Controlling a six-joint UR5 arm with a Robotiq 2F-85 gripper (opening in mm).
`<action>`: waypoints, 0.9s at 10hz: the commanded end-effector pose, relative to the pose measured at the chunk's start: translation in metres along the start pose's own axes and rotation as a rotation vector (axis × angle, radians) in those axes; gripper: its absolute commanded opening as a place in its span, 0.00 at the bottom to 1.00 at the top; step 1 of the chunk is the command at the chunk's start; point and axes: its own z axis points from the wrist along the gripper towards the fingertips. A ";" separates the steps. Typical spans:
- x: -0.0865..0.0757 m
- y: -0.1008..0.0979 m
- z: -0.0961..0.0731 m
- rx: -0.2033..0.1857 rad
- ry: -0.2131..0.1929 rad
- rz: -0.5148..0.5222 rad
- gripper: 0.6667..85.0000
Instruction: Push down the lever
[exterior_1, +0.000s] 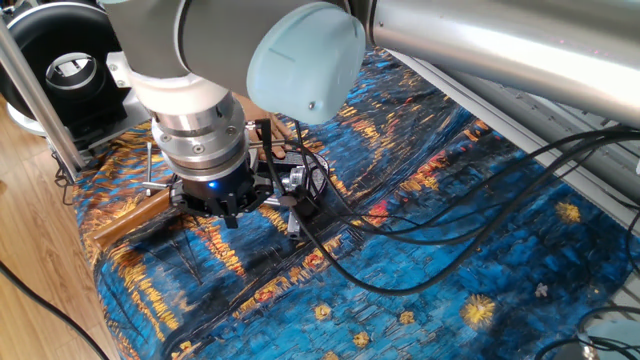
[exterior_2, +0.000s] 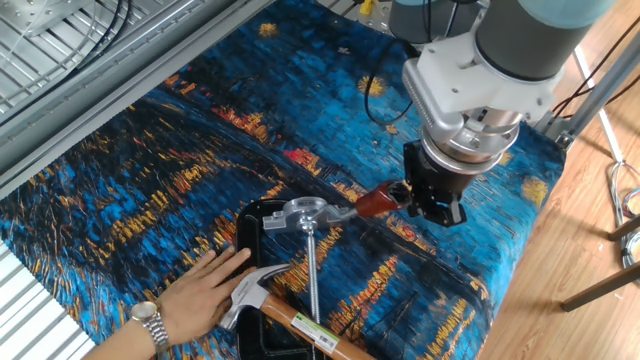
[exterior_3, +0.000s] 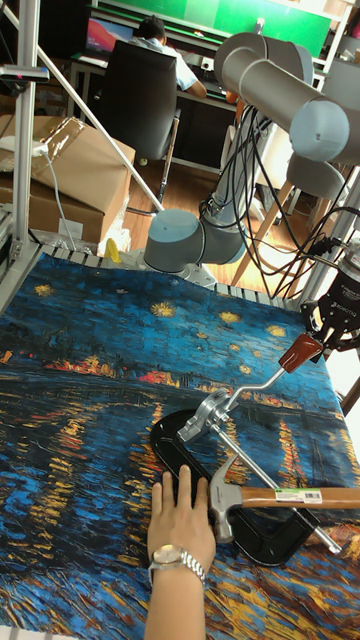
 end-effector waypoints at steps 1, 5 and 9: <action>-0.002 -0.001 0.000 0.001 0.004 0.000 0.01; -0.003 -0.005 0.002 0.018 0.007 -0.011 0.01; -0.007 -0.007 -0.005 0.020 0.019 -0.032 0.01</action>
